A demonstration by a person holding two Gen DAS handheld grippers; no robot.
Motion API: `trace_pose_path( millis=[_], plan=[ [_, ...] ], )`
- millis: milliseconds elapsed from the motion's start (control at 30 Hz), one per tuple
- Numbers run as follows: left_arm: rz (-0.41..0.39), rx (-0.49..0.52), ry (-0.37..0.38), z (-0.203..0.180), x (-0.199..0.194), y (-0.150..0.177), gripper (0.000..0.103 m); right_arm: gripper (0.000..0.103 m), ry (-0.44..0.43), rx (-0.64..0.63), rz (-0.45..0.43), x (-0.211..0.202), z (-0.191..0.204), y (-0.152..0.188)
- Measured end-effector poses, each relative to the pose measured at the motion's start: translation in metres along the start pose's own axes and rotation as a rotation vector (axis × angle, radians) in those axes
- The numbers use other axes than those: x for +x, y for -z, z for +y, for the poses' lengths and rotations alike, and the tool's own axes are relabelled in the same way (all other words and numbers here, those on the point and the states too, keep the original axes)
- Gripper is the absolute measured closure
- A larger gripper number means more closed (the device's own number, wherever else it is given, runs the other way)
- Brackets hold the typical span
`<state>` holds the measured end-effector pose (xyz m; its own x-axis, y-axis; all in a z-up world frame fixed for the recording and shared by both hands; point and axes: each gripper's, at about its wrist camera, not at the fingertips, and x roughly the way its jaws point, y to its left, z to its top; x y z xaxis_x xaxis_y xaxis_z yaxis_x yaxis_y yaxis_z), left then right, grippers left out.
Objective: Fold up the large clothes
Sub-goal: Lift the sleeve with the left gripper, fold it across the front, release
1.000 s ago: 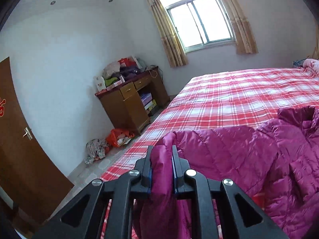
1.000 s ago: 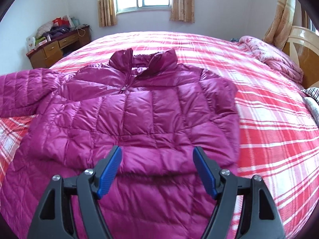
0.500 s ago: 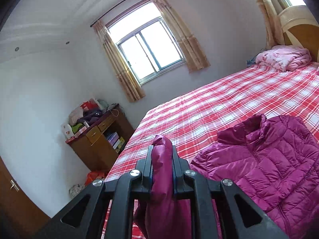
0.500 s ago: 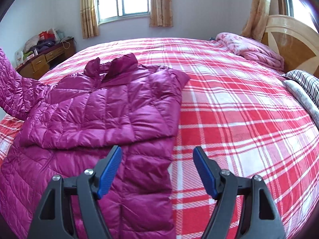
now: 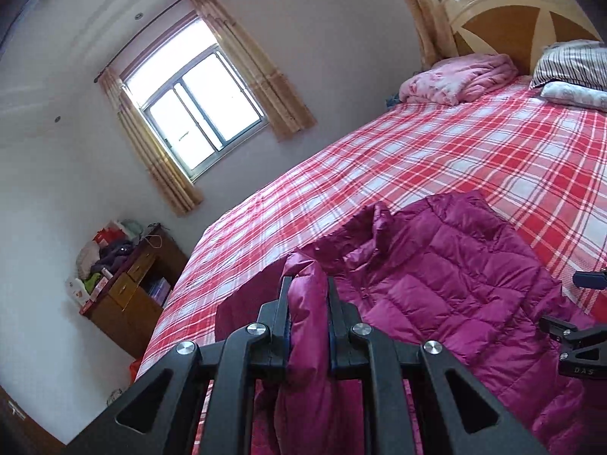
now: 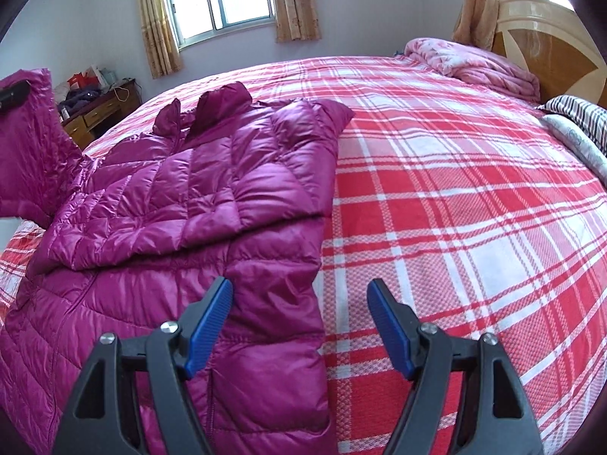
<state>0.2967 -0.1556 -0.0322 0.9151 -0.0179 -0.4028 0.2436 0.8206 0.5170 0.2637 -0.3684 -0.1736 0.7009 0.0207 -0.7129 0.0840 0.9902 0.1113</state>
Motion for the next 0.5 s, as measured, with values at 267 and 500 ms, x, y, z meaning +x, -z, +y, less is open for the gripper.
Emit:
trace_pose_path(
  millis=[267,500],
  plan=[
    [0.035,0.020,0.089,-0.049,0.023,0.004,0.090,0.026,0.026,-0.016,-0.008,0.000,0.004,0.004],
    [0.018,0.047,0.145,-0.077,0.032,0.007,0.081,0.026,0.035,-0.018,-0.011,0.000,0.005,0.004]
  ],
)
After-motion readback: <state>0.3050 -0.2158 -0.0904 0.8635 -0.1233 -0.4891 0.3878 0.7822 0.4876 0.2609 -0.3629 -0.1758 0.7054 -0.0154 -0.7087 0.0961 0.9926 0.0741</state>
